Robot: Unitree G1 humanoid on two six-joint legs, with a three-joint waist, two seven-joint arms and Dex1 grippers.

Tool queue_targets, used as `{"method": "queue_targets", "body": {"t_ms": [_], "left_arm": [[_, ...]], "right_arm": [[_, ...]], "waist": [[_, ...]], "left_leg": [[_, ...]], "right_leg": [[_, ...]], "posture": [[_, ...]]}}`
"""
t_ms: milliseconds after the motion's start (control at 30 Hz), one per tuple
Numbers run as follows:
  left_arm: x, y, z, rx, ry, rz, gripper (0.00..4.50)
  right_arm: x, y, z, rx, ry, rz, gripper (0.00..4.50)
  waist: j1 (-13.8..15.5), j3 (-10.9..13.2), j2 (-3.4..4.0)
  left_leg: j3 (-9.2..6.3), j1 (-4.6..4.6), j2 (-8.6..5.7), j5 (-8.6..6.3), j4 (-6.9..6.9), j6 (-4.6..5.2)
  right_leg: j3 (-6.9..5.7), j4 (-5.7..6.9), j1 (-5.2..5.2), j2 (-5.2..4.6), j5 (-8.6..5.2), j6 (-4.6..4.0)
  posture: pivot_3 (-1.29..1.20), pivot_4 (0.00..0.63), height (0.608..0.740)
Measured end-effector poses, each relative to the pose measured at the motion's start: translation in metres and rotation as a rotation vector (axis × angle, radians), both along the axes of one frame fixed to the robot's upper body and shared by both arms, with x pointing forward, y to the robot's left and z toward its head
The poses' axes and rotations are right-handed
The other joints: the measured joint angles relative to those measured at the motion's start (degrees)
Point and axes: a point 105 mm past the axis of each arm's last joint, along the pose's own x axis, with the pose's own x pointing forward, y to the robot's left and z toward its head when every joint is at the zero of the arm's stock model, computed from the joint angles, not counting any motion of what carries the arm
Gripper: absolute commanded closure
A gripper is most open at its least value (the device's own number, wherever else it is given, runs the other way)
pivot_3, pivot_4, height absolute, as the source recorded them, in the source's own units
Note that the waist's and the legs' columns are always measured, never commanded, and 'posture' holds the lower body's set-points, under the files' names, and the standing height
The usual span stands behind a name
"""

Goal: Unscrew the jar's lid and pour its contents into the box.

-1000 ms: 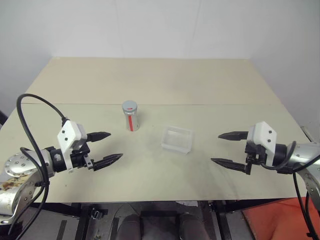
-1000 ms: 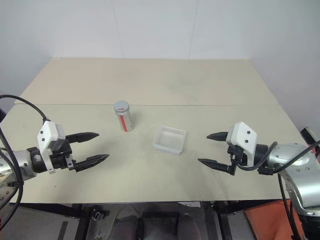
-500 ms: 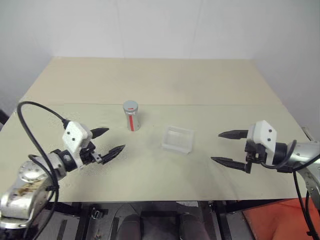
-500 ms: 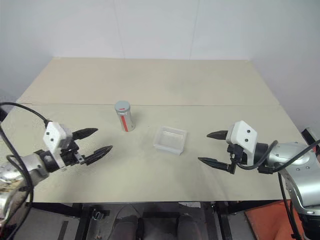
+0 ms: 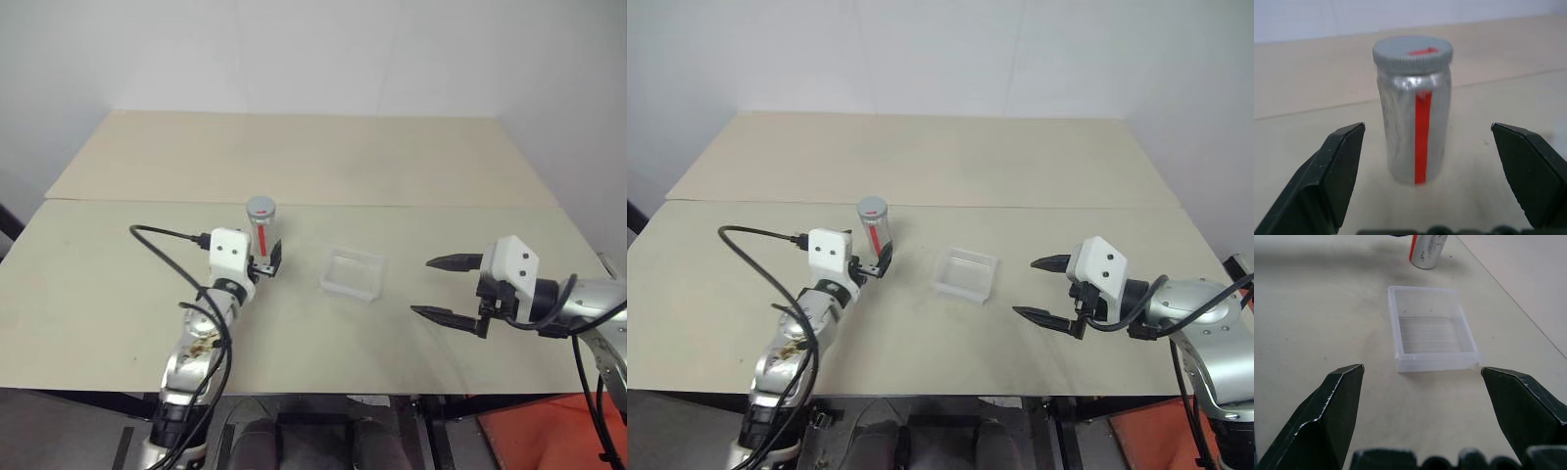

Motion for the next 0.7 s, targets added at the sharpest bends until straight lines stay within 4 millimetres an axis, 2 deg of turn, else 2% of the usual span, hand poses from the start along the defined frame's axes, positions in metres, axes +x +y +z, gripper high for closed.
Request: {"method": "queue_targets", "body": {"t_ms": [233,700], "left_arm": [[0.021,0.000,-0.006,0.049,0.003,0.119,0.00],[0.045,-0.017,-0.009,0.025,-0.016,0.152,0.00]], "right_arm": [[0.000,0.002,0.003,-0.003,-0.017,0.007,0.03],[-0.001,0.005,0.008,0.000,-0.028,0.024,0.03]], "waist": [[0.08,0.00,0.00],[0.11,0.01,-0.01]], "left_leg": [[-0.01,-0.03,-0.02,0.00,0.00,0.00],[-0.02,-0.05,-0.03,0.00,0.00,0.00]], "right_leg": [[-0.01,-0.01,-0.01,0.01,0.00,0.01],[-0.01,-0.01,-0.03,0.00,0.01,0.02]], "posture": [[0.00,0.150,0.740],[0.00,0.150,0.740]]}}
